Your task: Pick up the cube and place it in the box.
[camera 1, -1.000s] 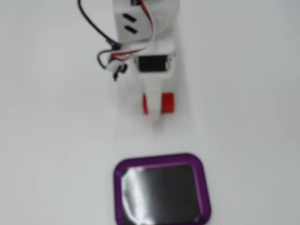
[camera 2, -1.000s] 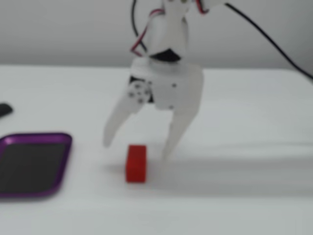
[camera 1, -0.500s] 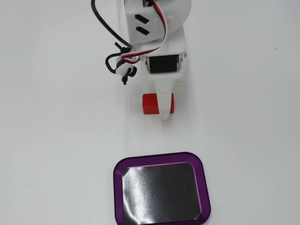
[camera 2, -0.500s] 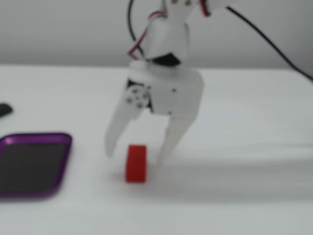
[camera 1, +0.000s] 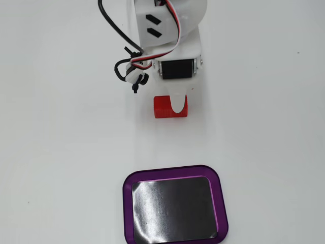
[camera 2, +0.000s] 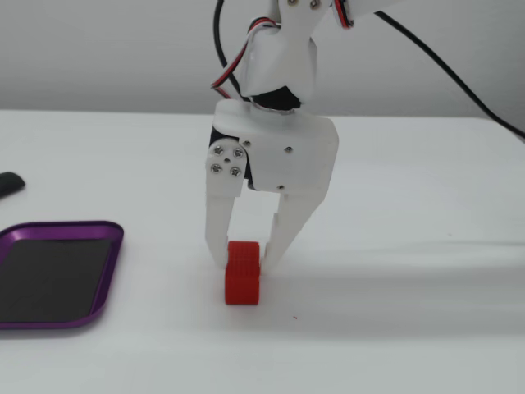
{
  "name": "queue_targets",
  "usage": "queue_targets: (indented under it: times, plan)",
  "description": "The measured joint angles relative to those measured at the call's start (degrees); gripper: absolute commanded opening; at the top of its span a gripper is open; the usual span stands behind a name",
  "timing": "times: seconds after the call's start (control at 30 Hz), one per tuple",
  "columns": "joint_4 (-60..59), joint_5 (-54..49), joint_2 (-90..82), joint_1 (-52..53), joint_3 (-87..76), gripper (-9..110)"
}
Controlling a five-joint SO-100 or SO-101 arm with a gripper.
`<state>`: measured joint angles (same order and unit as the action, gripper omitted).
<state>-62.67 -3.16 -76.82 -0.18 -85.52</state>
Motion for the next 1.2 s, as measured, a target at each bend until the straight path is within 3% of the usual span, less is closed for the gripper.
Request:
queue_targets:
  times: [0.6,0.87,1.2]
  plan:
    - [0.8,-6.3,-10.9,-0.8,0.9,-1]
    - [16.2,-12.0,-17.0,-0.2,0.9,-1]
    - [37.5,-12.7,-12.1,-0.2,-0.4,-1]
